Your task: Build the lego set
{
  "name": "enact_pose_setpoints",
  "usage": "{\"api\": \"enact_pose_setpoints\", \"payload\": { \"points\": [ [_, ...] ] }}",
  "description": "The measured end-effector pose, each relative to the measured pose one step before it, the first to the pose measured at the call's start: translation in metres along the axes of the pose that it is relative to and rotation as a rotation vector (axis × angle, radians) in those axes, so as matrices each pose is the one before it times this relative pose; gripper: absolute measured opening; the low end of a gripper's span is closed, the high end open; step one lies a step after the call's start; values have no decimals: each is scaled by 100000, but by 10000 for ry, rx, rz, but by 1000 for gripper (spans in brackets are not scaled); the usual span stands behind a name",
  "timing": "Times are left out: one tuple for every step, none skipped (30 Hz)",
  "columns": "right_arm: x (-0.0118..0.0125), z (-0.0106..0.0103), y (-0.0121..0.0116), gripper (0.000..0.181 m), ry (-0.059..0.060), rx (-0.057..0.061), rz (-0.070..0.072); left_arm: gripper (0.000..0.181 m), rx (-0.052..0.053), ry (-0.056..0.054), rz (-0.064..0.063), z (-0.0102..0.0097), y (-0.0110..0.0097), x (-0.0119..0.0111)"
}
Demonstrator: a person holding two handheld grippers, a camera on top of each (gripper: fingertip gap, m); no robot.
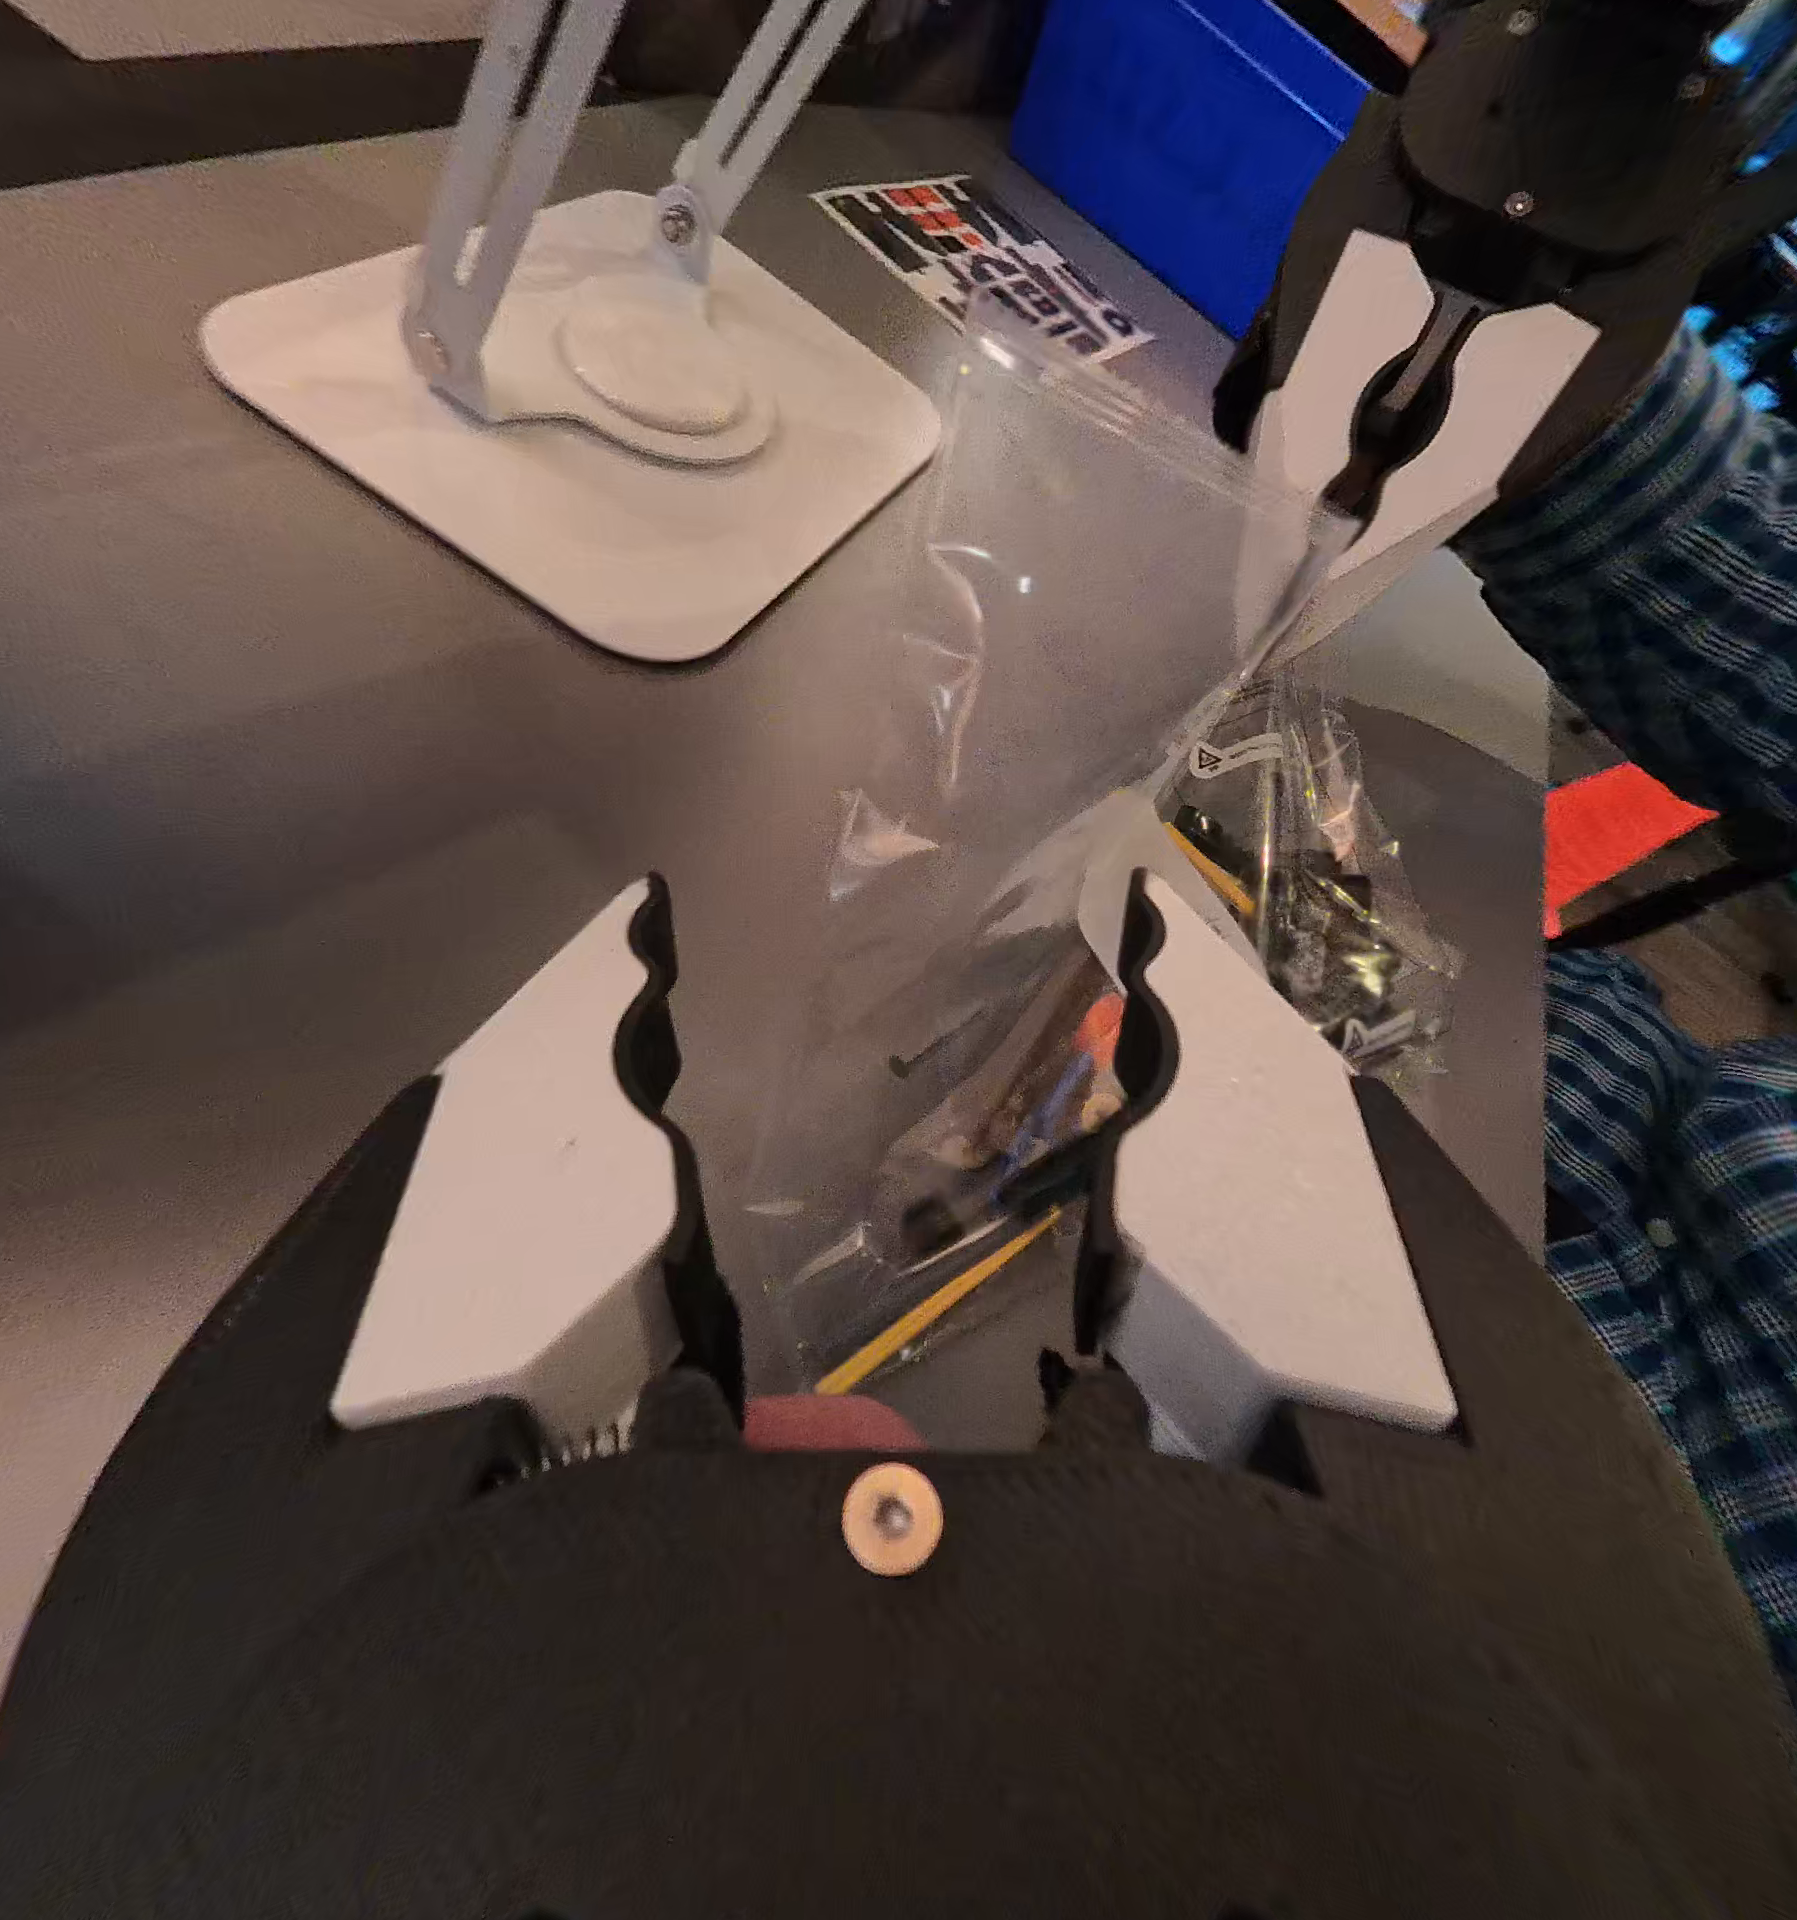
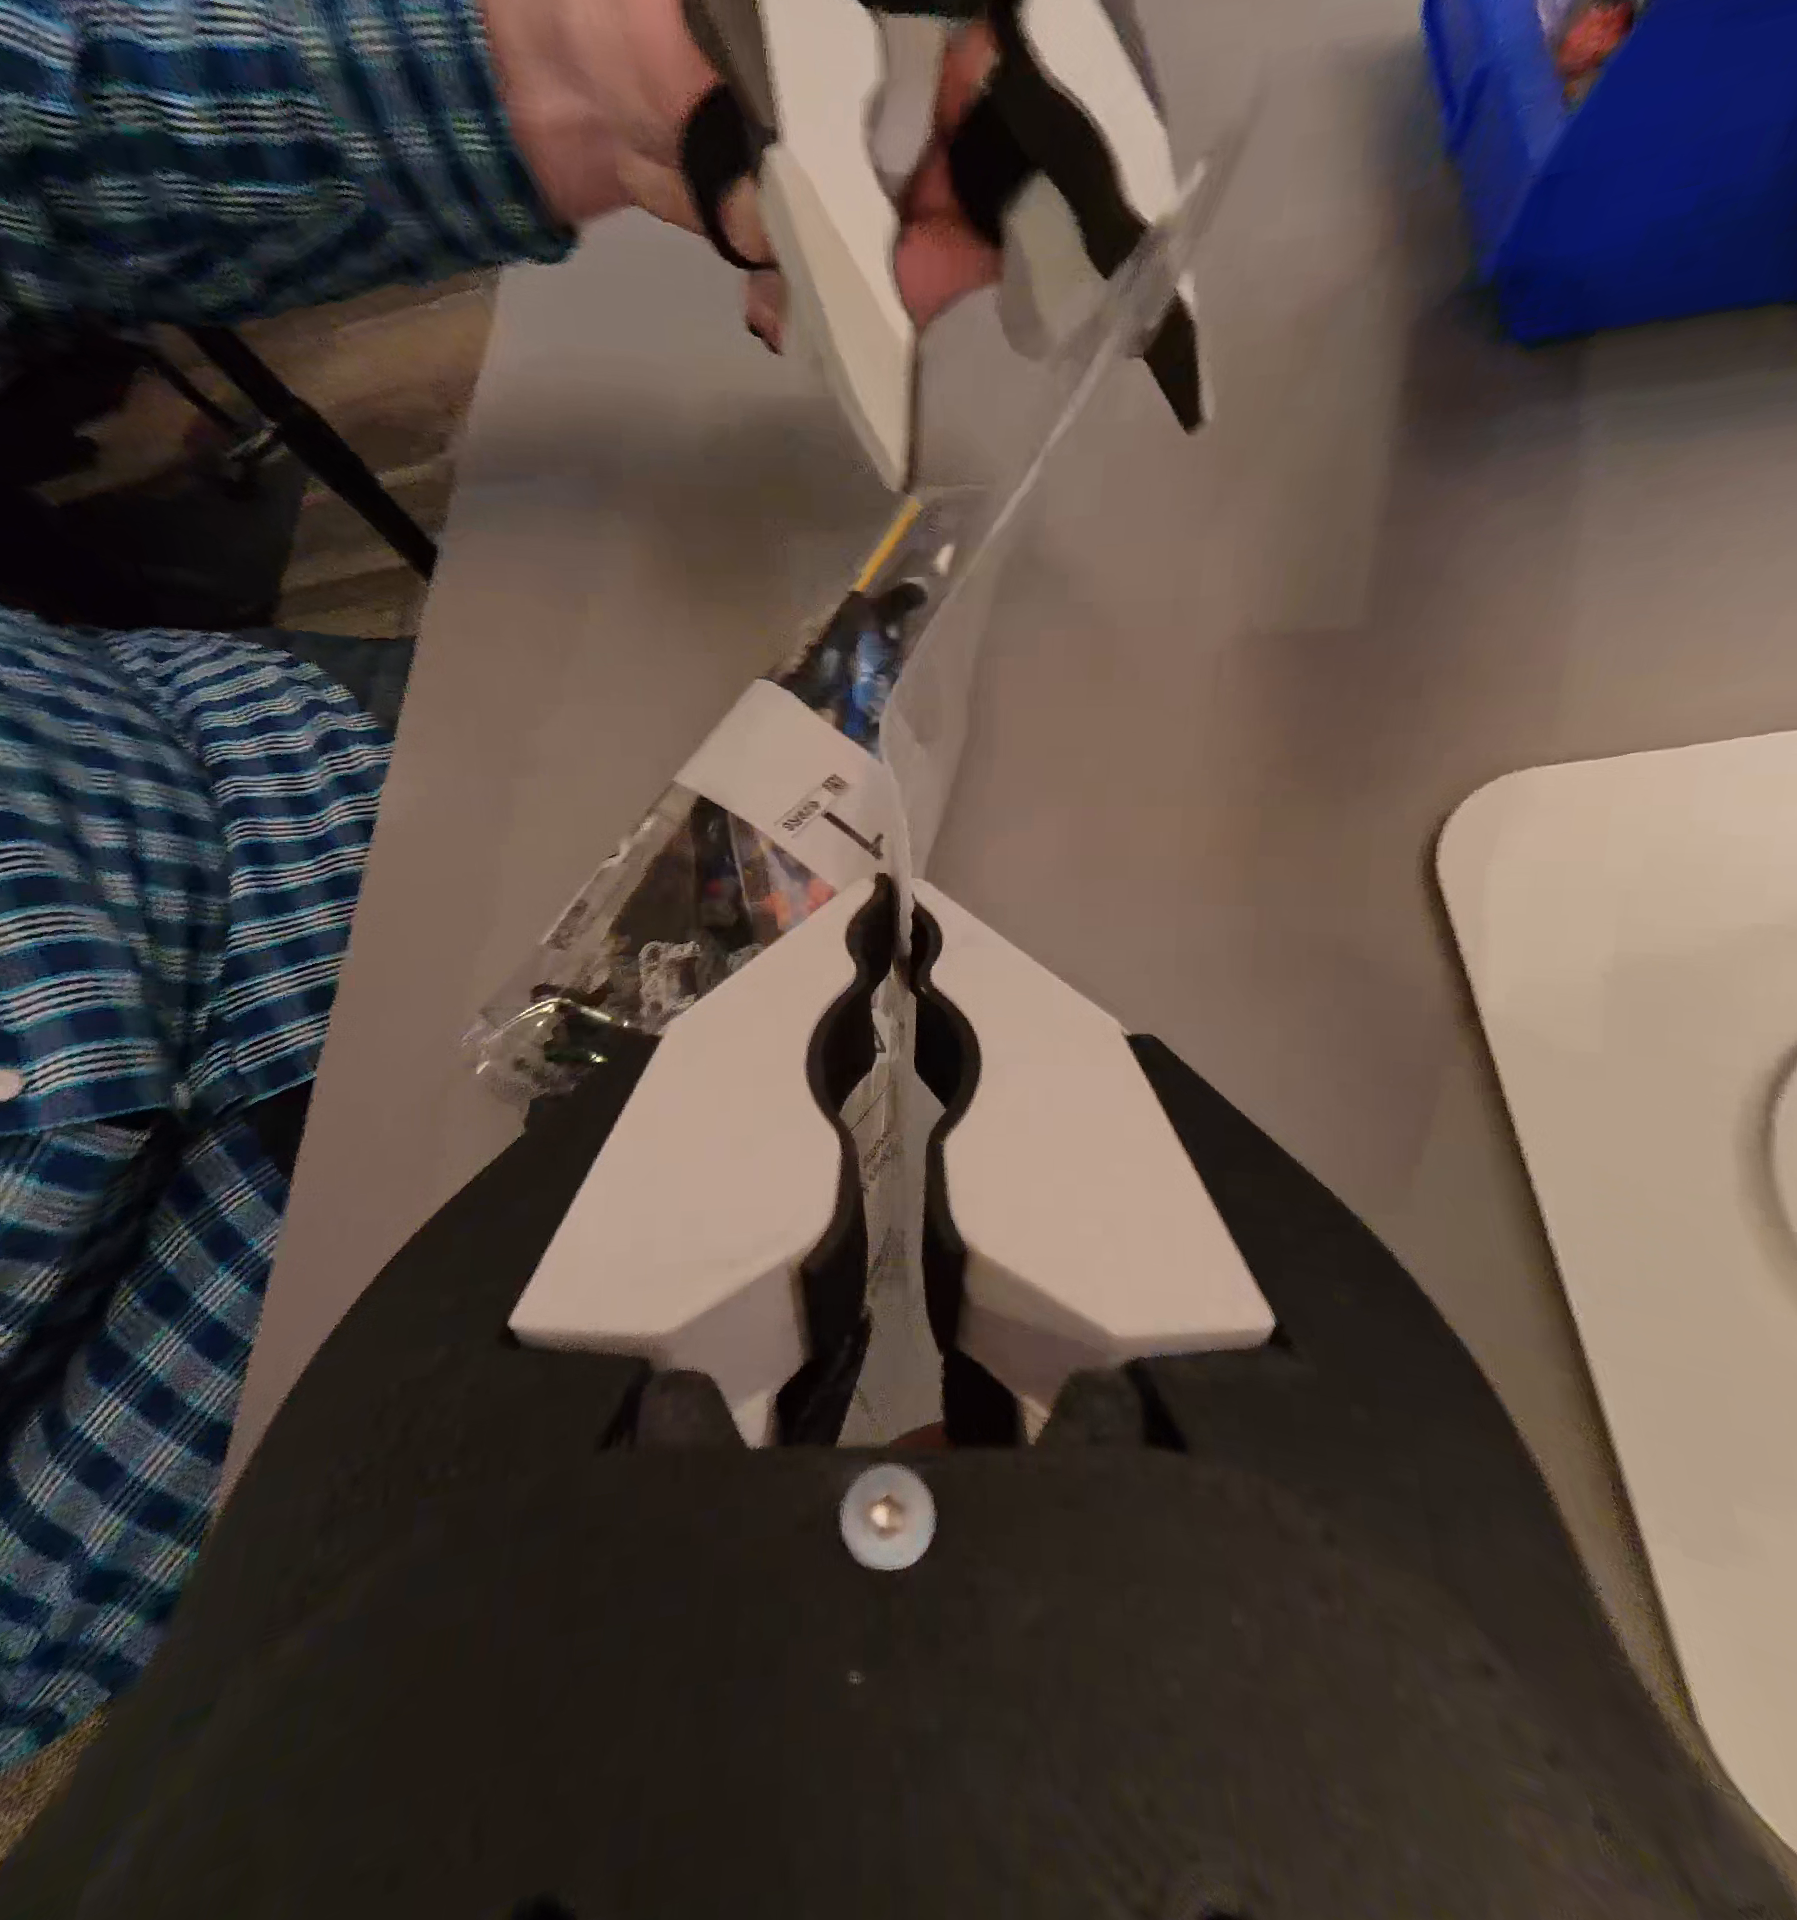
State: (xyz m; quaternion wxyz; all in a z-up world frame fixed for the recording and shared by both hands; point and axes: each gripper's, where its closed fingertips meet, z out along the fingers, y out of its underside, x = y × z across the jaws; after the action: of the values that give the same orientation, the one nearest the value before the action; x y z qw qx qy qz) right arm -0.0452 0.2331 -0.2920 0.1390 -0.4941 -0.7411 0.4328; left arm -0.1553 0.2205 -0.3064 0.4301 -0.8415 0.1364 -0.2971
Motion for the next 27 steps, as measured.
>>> {"api": "enact_pose_setpoints", "payload": {
  "points": [
    [-319,-257,58,0,-165,60,-42,74,-119,334,27,568,-116,244],
    [97,-257,144,0,69,17,29,57,-19,278,76,492,-281,239],
    [160,-240,235,0,48,-34,109,40,27,297,118,414,-356,356],
    [29,-228,299,0,-40,-37,90,33,-42,167,108,384,-263,220],
    [180,-251,244,0,41,8,72,27,-152,69,131,355,-75,135],
    [365,-287,236,0,116,35,127,21,-131,-14,39,334,-69,54],
    [439,-295,215,0,105,59,199,14,-85,-60,-234,354,-77,-29],
    [578,-309,207,0,165,65,267,8,-30,-93,-351,372,-81,-74],
    [757,-351,208,5,279,53,277,2,14,-69,-176,405,-8,51],
    [805,-383,220,15,351,37,241,0,-23,-142,-72,414,176,8],
    [859,-415,206,28,397,50,233,0,-61,-258,-104,382,267,-153],
    [851,-427,198,41,368,69,288,0,30,-133,-47,294,188,69],
    [659,-431,253,55,240,74,318,0,164,163,-25,159,-15,514],
    [352,-415,351,57,50,64,212,0,249,122,-62,9,-188,440],
    [58,-351,437,56,-83,49,114,0,231,82,-59,-53,-261,367],
    [-163,-269,542,55,-172,-27,81,0,141,102,-31,-87,-227,402],
    [-244,-131,638,53,-204,-133,131,0,62,0,15,-77,-224,253],
    [-557,-7,651,51,-314,-220,20,0,60,-167,77,-76,-296,50],
    [-548,39,449,40,-172,-176,-137,0,22,12,88,-8,-295,331],
    [-629,64,291,29,-159,-152,-174,0,38,28,93,18,-363,354],
    [-690,57,184,18,-195,-155,-163,0,-95,-89,25,58,-203,130],
    [-444,-13,55,7,-3,-97,-249,0,-102,-98,8,54,-213,60],
    [-179,-83,20,0,118,-98,-146,0,22,59,31,19,-382,272],
    [3,-201,-81,0,106,-32,80,0,53,-1,29,-19,-392,146],
    [147,-347,-326,0,111,141,119,0,-22,-154,-100,-22,-277,-167],
    [168,-451,-437,0,108,242,102,0,71,2,-112,-53,-401,50],
    [90,-516,-419,0,46,257,97,0,138,108,-24,-78,-445,210]
  ]
}}
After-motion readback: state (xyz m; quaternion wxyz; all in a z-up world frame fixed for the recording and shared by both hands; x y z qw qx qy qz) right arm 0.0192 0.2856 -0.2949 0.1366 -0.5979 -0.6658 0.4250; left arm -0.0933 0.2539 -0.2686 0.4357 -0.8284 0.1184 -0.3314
